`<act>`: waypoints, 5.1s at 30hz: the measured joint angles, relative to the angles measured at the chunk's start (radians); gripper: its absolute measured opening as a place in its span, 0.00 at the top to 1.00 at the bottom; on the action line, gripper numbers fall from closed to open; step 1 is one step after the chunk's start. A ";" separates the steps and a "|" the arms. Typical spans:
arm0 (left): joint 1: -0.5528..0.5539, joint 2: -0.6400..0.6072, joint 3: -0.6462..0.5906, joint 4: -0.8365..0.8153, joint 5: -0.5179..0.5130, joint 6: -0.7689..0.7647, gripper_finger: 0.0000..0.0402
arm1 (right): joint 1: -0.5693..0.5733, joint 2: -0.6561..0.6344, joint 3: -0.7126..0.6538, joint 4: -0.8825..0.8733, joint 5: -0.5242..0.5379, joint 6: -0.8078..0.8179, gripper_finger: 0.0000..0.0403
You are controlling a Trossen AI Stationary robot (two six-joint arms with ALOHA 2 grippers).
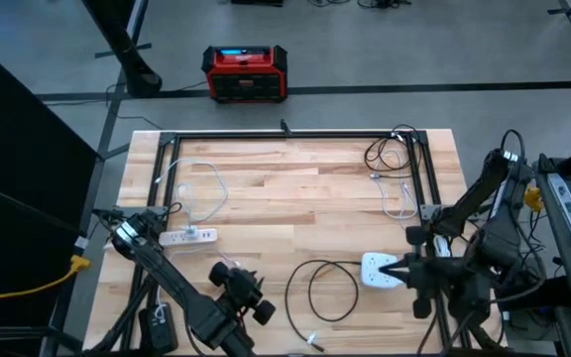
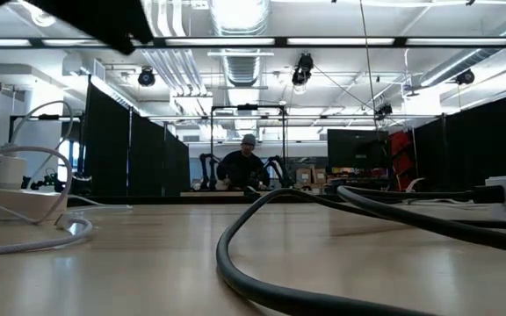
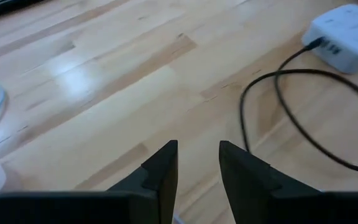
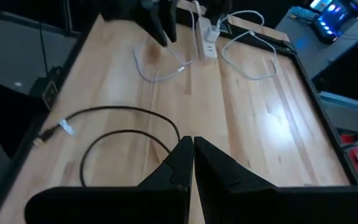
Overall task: Insert USB
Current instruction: Insert the white charger cable into the left white outlet extension
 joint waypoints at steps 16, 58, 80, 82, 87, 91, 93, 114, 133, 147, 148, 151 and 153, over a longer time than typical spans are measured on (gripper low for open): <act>0.063 0.000 -0.035 0.100 -0.141 0.180 0.74 | -0.003 0.007 -0.004 -0.006 -0.174 0.255 1.00; 0.103 -0.108 -0.035 0.403 -0.122 0.866 0.74 | -0.659 0.194 -0.116 -0.498 -0.787 0.094 0.94; 0.059 -0.108 -0.093 0.344 -0.253 0.791 0.74 | -0.947 0.357 -0.536 -0.307 -0.864 0.055 0.59; 0.059 -0.108 -0.093 0.344 -0.253 0.790 0.74 | -0.954 0.372 -0.549 -0.263 -0.865 0.035 0.59; 0.059 -0.108 -0.093 0.345 -0.253 0.780 0.74 | -0.956 0.401 -0.567 -0.203 -0.865 -0.009 0.60; 0.057 -0.108 -0.093 0.347 -0.253 0.760 0.74 | -0.975 0.407 -0.610 -0.175 -0.865 -0.015 0.61; 0.054 -0.108 -0.093 0.347 -0.252 0.756 0.74 | -0.990 0.406 -0.638 -0.157 -0.867 -0.015 0.62; 0.047 -0.108 -0.093 0.347 -0.263 0.735 0.74 | -0.920 0.151 -0.546 0.006 -0.759 -0.077 1.00; 0.224 -0.108 -0.093 0.706 -0.149 1.029 0.59 | -0.559 -0.117 -0.435 0.675 -0.302 -0.110 1.00; 0.397 -0.110 -0.093 1.017 0.197 1.257 0.33 | -0.546 0.091 -0.196 0.558 -0.250 -0.246 1.00; 0.397 -0.110 -0.093 1.025 0.193 1.261 0.33 | -0.543 0.091 -0.190 0.559 -0.245 -0.249 1.00; 0.396 -0.109 -0.093 1.039 0.166 1.267 0.34 | -0.532 0.088 -0.185 0.558 -0.223 -0.250 1.00; 0.396 -0.109 -0.093 1.040 0.131 1.267 0.34 | -0.526 0.087 -0.184 0.559 -0.222 -0.250 1.00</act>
